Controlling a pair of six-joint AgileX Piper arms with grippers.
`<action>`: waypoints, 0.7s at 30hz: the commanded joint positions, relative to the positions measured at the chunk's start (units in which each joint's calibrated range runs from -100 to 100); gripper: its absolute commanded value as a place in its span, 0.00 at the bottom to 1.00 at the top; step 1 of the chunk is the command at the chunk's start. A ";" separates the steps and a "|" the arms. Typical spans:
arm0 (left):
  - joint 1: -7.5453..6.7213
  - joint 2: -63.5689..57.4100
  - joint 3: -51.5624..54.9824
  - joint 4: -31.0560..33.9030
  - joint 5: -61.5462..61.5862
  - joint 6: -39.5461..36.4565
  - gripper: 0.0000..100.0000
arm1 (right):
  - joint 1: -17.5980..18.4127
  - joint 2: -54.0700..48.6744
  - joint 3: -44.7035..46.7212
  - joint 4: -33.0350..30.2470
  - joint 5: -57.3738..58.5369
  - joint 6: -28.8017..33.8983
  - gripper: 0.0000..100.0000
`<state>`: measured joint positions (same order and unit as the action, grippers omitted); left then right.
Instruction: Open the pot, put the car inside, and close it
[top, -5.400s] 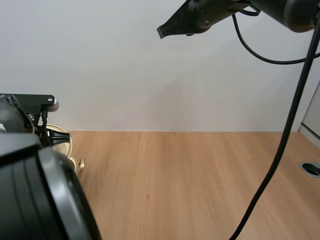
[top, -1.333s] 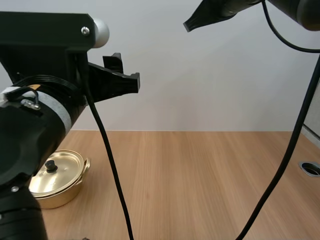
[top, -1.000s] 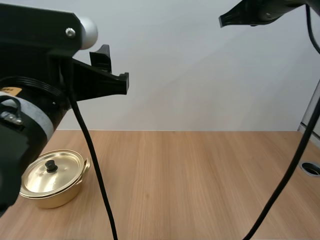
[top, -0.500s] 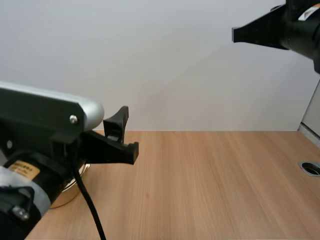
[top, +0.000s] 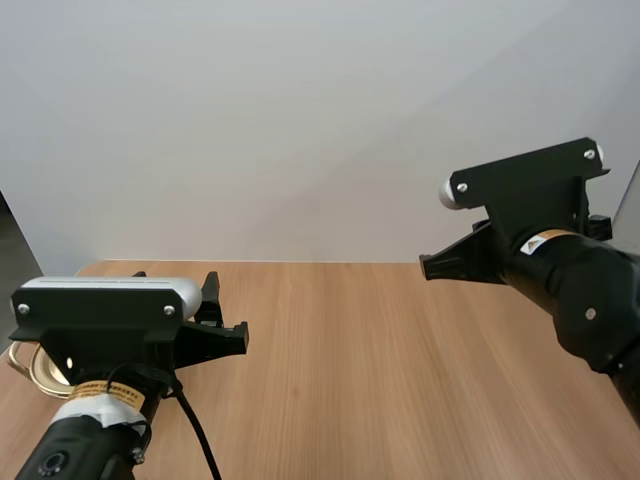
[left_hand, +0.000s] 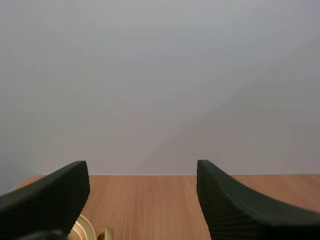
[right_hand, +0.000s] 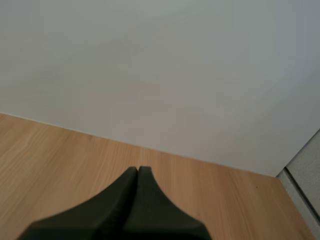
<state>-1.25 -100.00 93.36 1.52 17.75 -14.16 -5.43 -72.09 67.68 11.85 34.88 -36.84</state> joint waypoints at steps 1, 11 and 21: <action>1.15 0.00 4.02 26.65 2.00 -19.74 1.00 | 0.00 0.57 1.39 0.38 0.12 -0.05 0.00; 2.84 0.00 6.64 20.52 8.67 -18.57 1.00 | 0.00 4.39 1.39 2.92 11.91 0.12 0.00; 2.99 0.00 6.64 14.54 13.99 -16.59 1.00 | 0.00 5.48 3.45 2.36 15.15 0.25 0.00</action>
<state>1.70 -100.00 100.00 17.99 31.79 -30.45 -5.43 -66.64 70.90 14.53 46.61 -36.73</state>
